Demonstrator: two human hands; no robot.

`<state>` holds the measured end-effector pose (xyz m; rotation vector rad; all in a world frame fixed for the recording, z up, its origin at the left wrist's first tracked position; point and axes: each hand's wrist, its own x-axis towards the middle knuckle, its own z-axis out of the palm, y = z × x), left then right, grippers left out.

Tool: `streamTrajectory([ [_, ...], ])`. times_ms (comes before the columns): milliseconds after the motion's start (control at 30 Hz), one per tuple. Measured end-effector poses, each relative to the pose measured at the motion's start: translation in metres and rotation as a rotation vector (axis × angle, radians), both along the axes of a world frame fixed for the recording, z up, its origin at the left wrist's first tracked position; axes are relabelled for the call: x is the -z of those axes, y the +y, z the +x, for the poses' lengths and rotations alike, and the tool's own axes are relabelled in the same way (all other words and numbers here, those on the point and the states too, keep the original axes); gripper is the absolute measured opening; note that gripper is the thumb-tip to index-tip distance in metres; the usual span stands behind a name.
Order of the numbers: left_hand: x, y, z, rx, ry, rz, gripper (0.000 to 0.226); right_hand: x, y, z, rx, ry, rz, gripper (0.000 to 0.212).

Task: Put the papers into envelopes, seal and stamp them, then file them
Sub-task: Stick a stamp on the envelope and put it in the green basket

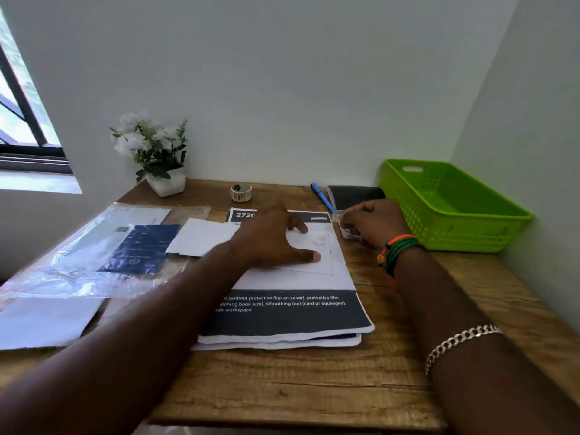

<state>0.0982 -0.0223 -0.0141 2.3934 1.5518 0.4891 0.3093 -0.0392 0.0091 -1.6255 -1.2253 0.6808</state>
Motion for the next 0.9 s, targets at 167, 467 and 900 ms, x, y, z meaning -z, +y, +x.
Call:
streamTrajectory([
  [167, 0.0, -0.004, 0.006, 0.007, 0.024, 0.048, 0.071, 0.003, -0.003, -0.008, -0.046, -0.082, -0.114, 0.007],
  [467, 0.001, -0.003, 0.008, -0.011, 0.068, 0.077, 0.074, 0.001, -0.008, -0.015, -0.101, -0.075, -0.17, 0.01],
  [900, 0.0, -0.006, 0.009, 0.025, 0.073, 0.12, 0.073, 0.003, -0.006, -0.023, -0.077, -0.16, -0.227, 0.013],
])
